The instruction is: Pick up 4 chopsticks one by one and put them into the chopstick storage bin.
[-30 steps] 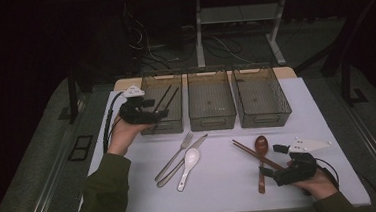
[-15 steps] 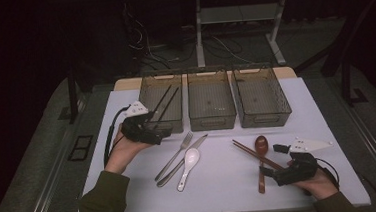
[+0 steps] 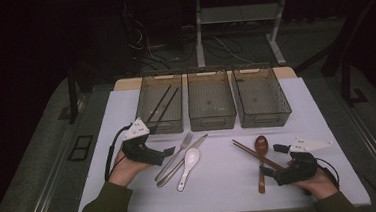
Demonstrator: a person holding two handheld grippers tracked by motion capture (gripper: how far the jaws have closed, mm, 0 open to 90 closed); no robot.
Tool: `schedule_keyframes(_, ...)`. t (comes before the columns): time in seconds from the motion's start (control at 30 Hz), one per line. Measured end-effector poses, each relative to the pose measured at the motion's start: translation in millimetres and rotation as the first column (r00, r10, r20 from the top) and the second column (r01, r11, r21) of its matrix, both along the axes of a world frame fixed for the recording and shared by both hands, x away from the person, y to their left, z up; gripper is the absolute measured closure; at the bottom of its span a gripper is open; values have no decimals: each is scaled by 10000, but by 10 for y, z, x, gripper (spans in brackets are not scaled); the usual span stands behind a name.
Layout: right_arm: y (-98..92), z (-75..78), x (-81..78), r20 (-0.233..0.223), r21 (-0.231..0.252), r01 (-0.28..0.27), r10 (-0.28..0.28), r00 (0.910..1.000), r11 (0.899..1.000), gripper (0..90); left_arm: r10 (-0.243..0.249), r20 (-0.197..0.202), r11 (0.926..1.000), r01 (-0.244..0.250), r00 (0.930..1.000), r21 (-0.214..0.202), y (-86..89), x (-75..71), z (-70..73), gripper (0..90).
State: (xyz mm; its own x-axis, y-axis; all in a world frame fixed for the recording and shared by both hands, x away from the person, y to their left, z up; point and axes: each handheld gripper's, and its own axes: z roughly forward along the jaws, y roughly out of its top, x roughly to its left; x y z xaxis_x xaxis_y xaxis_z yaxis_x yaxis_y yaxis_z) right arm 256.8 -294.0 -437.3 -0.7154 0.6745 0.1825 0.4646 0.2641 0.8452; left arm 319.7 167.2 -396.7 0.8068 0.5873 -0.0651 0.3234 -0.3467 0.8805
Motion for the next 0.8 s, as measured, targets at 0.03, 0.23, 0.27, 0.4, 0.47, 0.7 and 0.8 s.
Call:
schedule_keyframes(0.03,-1,2,-2,6,-4,-18,18,10000,10000,3,-36,3,10000,36,10000,-23,1,-27,-5,0)
schedule_keyframes(0.23,-8,6,-1,37,42,11,-11,10000,10000,3,57,-113,9999,-58,9999,-157,14,-187,-85,0)
schedule_keyframes(0.27,-7,6,-2,39,32,7,-7,10000,10000,3,73,-118,9998,-76,9999,-207,16,-212,-107,0)
schedule_keyframes(0.4,-6,8,-4,53,57,39,-40,10000,10000,3,-31,-194,9998,26,9998,-219,33,-304,-174,0)
schedule_keyframes(0.47,-9,9,-4,73,60,38,-38,10000,10000,3,-52,-204,9995,46,9998,-313,43,-345,-198,0)
schedule_keyframes(0.7,-16,19,-9,62,77,6,-6,10000,10000,3,-303,-318,9990,293,9990,-328,51,-432,-280,0)
schedule_keyframes(0.8,-19,30,-11,91,97,-14,13,10000,10000,3,-437,-352,9989,431,9984,-162,40,-451,-314,0)
